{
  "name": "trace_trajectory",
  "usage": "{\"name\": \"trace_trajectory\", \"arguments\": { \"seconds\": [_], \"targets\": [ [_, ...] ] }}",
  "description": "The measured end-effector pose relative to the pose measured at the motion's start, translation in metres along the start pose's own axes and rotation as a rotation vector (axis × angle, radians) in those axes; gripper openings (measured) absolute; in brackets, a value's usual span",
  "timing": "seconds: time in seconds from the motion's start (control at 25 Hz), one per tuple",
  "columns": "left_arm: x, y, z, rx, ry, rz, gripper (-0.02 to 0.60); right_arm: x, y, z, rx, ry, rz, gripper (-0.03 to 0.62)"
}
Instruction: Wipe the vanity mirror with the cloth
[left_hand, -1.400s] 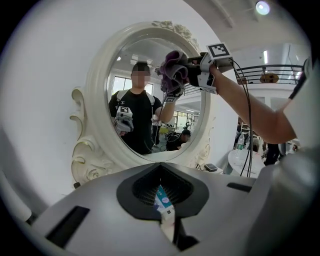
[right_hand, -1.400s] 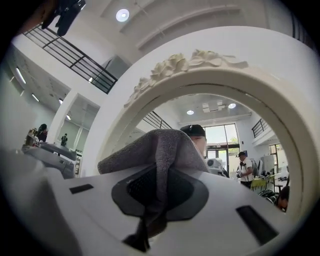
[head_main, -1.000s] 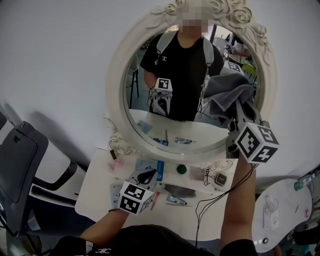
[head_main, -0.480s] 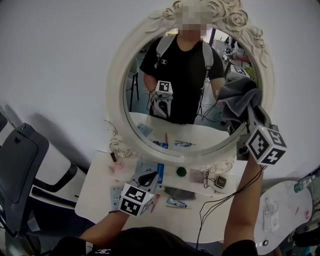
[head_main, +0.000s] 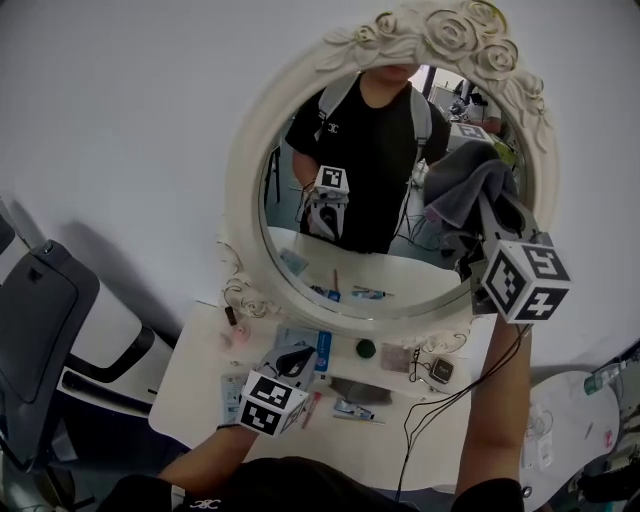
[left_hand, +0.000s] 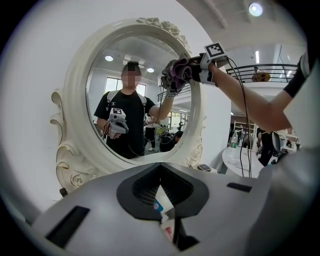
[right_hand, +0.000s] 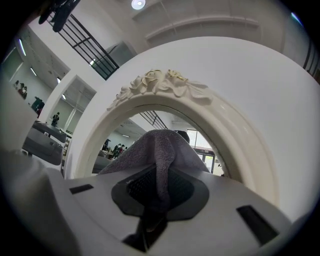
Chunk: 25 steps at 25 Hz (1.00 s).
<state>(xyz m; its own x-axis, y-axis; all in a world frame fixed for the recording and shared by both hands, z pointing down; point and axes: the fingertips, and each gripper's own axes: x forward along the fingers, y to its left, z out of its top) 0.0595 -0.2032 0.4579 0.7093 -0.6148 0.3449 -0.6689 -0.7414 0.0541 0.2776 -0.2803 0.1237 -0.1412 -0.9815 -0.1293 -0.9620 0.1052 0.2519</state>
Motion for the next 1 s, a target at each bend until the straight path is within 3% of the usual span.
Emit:
{"name": "trace_trajectory", "arguments": {
  "seconds": [0.2,0.52,1.0],
  "targets": [
    [-0.012,0.017,-0.003,-0.015,-0.001,0.029,0.006,0.021,0.039,0.016,0.032,-0.040,0.068,0.044],
    [-0.032,0.045,-0.012,-0.045,-0.002,0.076,0.006,0.052,0.103,0.041,-0.001,-0.102,0.087,0.044],
    [-0.041,0.063,-0.014,-0.052,-0.012,0.087,0.006,0.099,0.210,0.054,-0.120,-0.102,0.190,0.044]
  ]
}}
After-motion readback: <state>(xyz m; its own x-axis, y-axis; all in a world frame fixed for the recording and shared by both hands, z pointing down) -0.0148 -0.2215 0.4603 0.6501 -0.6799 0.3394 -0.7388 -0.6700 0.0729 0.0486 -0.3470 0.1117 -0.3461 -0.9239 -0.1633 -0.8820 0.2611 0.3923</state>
